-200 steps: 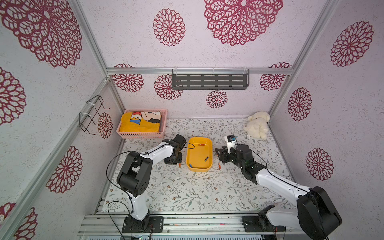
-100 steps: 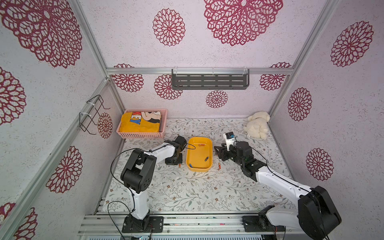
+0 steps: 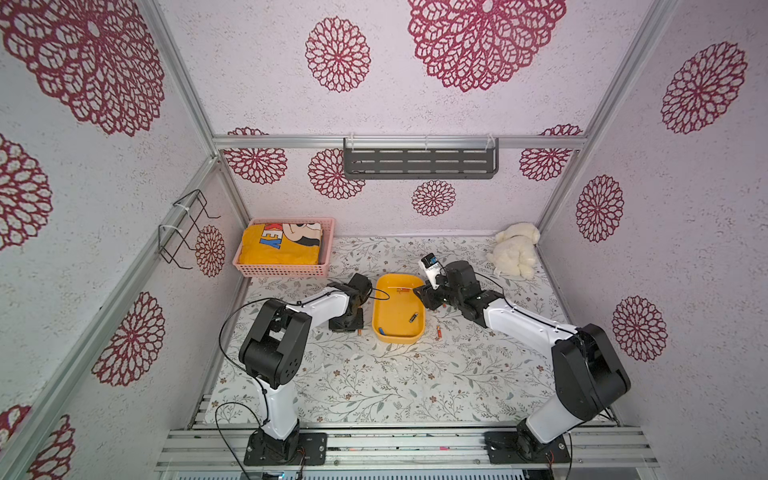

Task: Take the batteries out of the storage box
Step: Place the battery at the center of the board, then pick up the battery from the storage box.

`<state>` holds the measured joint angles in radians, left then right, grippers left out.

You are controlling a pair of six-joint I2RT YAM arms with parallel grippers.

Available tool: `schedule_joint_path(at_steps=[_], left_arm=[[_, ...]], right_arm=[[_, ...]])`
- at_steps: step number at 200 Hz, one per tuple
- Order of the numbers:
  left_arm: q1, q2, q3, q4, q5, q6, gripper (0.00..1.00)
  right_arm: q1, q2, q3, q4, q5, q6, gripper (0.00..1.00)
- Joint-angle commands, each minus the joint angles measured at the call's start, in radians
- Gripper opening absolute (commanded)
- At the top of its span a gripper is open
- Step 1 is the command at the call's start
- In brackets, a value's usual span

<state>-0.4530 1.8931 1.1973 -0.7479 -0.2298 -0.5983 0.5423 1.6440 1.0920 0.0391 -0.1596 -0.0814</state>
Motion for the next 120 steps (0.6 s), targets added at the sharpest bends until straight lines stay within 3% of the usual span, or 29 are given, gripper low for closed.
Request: schedule_joint_path(at_steps=[1,14,87,120], left_arm=[[0.005,-0.021,-0.001,-0.030,-0.008,-0.004,0.25],[0.005,-0.029,0.015,-0.045,-0.008,0.001,0.30],[0.005,-0.233,0.070,-0.122,-0.035,-0.014,0.33],[0.006,-0.413,-0.029,-0.031,-0.101,-0.012,0.36]], right_arm=[[0.008,0.060,0.082,-0.055,-0.036,-0.119,0.54],[0.010,0.094,0.097,-0.039,-0.053,-0.171,0.53],[0.013,0.328,0.307,-0.117,-0.028,-0.455,0.43],[0.018,0.415,0.410,-0.163,-0.010,-0.510,0.43]])
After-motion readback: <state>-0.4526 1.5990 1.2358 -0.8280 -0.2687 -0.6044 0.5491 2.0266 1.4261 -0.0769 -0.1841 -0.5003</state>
